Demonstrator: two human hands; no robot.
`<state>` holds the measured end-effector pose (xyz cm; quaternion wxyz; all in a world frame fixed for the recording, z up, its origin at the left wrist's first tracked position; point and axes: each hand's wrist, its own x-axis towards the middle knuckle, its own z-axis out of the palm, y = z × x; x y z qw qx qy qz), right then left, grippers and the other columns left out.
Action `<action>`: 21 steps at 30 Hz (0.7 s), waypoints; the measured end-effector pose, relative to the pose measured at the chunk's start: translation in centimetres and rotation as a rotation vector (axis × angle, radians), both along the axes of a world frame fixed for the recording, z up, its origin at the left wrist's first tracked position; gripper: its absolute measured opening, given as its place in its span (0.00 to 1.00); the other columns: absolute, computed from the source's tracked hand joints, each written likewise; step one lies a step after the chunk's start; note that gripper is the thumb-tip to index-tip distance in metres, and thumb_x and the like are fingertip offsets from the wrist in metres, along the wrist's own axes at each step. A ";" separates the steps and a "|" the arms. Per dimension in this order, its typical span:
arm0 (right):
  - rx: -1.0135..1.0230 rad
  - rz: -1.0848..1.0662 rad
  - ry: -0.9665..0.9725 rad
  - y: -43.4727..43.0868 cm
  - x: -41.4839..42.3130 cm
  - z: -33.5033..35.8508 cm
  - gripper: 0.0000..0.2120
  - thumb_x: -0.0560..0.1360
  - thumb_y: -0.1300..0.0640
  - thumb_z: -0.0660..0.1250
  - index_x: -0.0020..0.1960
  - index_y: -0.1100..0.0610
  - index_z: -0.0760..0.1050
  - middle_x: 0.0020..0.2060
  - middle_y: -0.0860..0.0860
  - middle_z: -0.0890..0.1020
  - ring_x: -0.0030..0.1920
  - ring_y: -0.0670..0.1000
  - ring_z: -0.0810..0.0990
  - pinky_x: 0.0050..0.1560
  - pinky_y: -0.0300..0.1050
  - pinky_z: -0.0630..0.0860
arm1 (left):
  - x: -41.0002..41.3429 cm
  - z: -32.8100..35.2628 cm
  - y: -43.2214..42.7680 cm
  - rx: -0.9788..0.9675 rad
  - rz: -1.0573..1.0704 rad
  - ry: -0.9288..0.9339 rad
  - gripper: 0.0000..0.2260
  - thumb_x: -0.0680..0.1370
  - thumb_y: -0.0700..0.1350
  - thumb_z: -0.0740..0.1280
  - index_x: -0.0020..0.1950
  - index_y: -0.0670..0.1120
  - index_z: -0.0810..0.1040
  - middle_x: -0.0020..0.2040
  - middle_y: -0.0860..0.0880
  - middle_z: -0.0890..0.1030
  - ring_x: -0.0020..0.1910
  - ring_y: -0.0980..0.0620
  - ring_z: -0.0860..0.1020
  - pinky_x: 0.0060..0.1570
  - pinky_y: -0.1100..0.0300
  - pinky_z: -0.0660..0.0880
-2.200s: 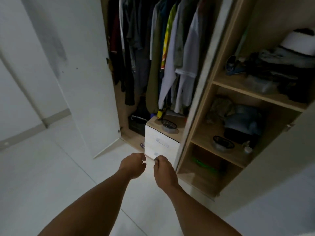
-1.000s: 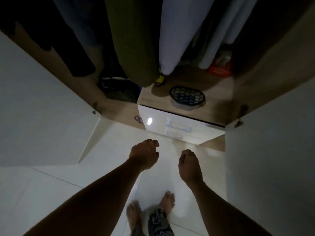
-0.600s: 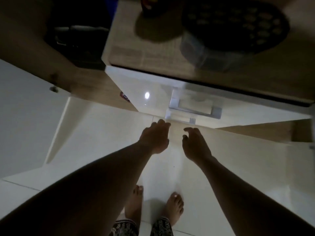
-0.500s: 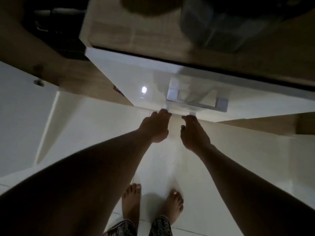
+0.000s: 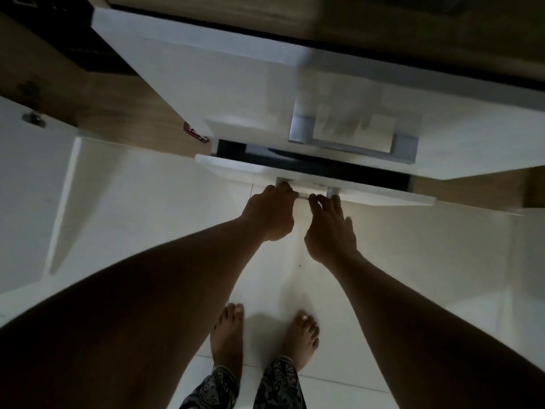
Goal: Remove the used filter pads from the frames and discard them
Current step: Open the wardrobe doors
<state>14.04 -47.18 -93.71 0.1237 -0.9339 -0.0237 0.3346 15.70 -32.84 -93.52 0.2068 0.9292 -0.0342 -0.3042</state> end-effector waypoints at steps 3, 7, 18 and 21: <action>-0.008 0.018 0.054 -0.4 -3.1 0.4 0.39 0.76 0.65 0.63 0.80 0.53 0.45 0.80 0.51 0.48 0.79 0.56 0.39 0.75 0.64 0.54 | -2.9 0.2 -0.3 0.027 0.011 0.060 0.22 0.77 0.43 0.69 0.71 0.47 0.71 0.66 0.47 0.76 0.63 0.46 0.76 0.62 0.48 0.75; -0.008 0.033 0.160 -0.4 -7.7 1.3 0.39 0.78 0.64 0.61 0.80 0.53 0.43 0.80 0.51 0.44 0.79 0.56 0.37 0.75 0.62 0.54 | -7.7 0.5 -0.5 0.060 -0.026 0.122 0.23 0.78 0.43 0.67 0.73 0.48 0.69 0.69 0.47 0.74 0.68 0.45 0.73 0.65 0.47 0.71; 0.004 0.060 0.331 -1.2 -21.2 1.1 0.43 0.75 0.61 0.67 0.81 0.53 0.44 0.80 0.50 0.42 0.79 0.57 0.40 0.75 0.64 0.58 | -22.7 -2.3 -0.4 0.112 0.078 0.393 0.26 0.71 0.49 0.66 0.68 0.62 0.65 0.65 0.47 0.77 0.61 0.40 0.78 0.56 0.41 0.77; 0.035 0.042 0.336 -1.3 -23.4 1.1 0.39 0.76 0.63 0.62 0.80 0.53 0.45 0.80 0.51 0.44 0.79 0.57 0.42 0.76 0.62 0.55 | -26.6 -5.3 -0.3 0.185 0.104 0.435 0.25 0.66 0.53 0.64 0.63 0.61 0.67 0.61 0.46 0.77 0.59 0.39 0.76 0.55 0.42 0.76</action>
